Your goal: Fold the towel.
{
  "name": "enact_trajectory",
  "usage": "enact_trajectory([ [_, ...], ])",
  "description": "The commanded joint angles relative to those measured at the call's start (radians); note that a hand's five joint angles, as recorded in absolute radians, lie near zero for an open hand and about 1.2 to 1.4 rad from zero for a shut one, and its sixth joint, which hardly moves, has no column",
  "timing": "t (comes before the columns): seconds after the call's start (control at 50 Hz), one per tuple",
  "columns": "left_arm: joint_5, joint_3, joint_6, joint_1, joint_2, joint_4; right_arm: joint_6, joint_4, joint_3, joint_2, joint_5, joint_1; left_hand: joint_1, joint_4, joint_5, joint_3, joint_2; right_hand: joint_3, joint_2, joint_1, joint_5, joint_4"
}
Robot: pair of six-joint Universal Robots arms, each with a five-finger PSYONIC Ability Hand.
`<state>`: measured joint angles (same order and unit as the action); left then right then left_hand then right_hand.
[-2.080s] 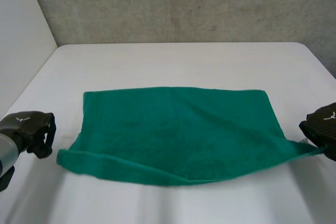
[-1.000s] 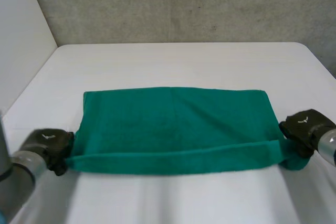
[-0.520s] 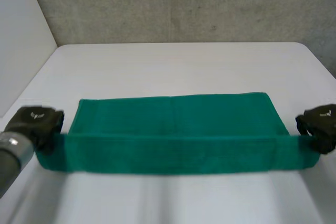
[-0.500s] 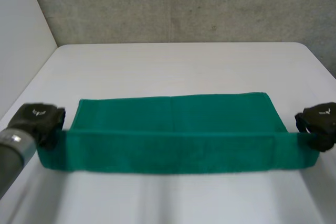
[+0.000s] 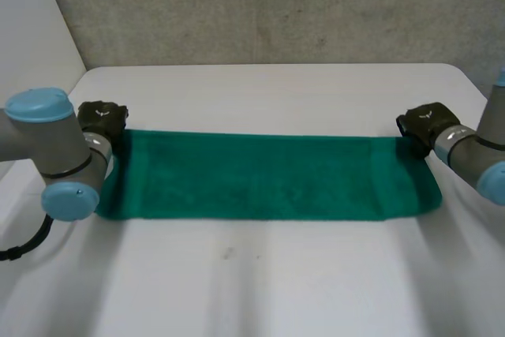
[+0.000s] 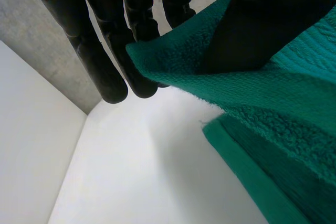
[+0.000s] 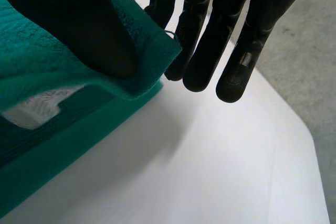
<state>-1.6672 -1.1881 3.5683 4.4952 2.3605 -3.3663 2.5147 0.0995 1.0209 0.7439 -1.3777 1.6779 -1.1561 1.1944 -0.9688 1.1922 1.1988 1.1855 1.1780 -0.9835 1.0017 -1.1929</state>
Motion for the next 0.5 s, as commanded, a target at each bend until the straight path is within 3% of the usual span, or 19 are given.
enact_trajectory([
  [0.02,0.009,0.078,0.003,-0.001,0.092,-0.061,0.009,-0.061,-0.176,-0.129,-0.035,0.026,-0.240,0.202,-0.253,0.204,0.197,0.211,0.218,-0.413,0.220,-0.203],
  [0.08,0.012,0.071,0.001,-0.001,0.108,-0.128,0.010,-0.069,-0.226,-0.166,-0.052,0.032,-0.240,0.202,-0.253,0.204,0.197,0.139,0.147,-0.341,0.148,-0.132],
  [0.1,0.012,0.068,0.000,-0.001,0.108,-0.146,0.012,-0.069,-0.232,-0.169,-0.054,0.034,-0.240,0.202,-0.253,0.204,0.197,-0.164,-0.156,-0.038,-0.155,0.171],
  [0.12,0.012,0.064,0.000,-0.002,0.108,-0.166,0.013,-0.069,-0.235,-0.172,-0.057,0.036,-0.194,0.156,-0.207,0.158,0.151,-0.798,-0.790,0.596,-0.788,0.805],
  [0.14,0.012,0.049,0.000,-0.005,0.106,-0.195,0.015,-0.069,-0.236,-0.172,-0.057,0.037,0.373,-0.411,0.360,-0.409,-0.416,-1.011,-1.003,0.809,-1.002,1.018],
  [0.18,0.011,0.030,0.001,-0.013,0.100,-0.219,0.024,-0.069,-0.231,-0.169,-0.060,0.040,0.873,-0.911,0.860,-0.909,-0.915,-1.011,-1.003,0.809,-1.002,1.018],
  [0.2,0.011,0.022,0.001,-0.016,0.095,-0.228,0.044,-0.067,-0.222,-0.167,-0.061,0.045,0.982,-1.020,0.969,-1.018,-1.024,-1.011,-1.003,0.809,-1.002,1.018],
  [0.26,0.012,-0.014,0.001,-0.030,0.056,-0.242,0.084,-0.066,-0.184,-0.137,-0.058,0.046,0.978,-1.016,0.965,-1.014,-1.020,-1.011,-1.003,0.809,-1.002,1.018],
  [0.42,0.007,-0.168,-0.005,-0.028,-0.107,-0.237,0.142,-0.073,0.143,0.159,-0.006,0.028,0.978,-1.016,0.965,-1.014,-1.021,-1.011,-1.003,0.809,-1.002,1.018],
  [0.5,0.006,-0.249,-0.009,-0.022,-0.176,-0.237,0.138,-0.072,0.258,0.219,0.019,0.028,0.981,-1.019,0.968,-1.017,-1.023,-1.011,-1.003,0.809,-1.002,1.018],
])
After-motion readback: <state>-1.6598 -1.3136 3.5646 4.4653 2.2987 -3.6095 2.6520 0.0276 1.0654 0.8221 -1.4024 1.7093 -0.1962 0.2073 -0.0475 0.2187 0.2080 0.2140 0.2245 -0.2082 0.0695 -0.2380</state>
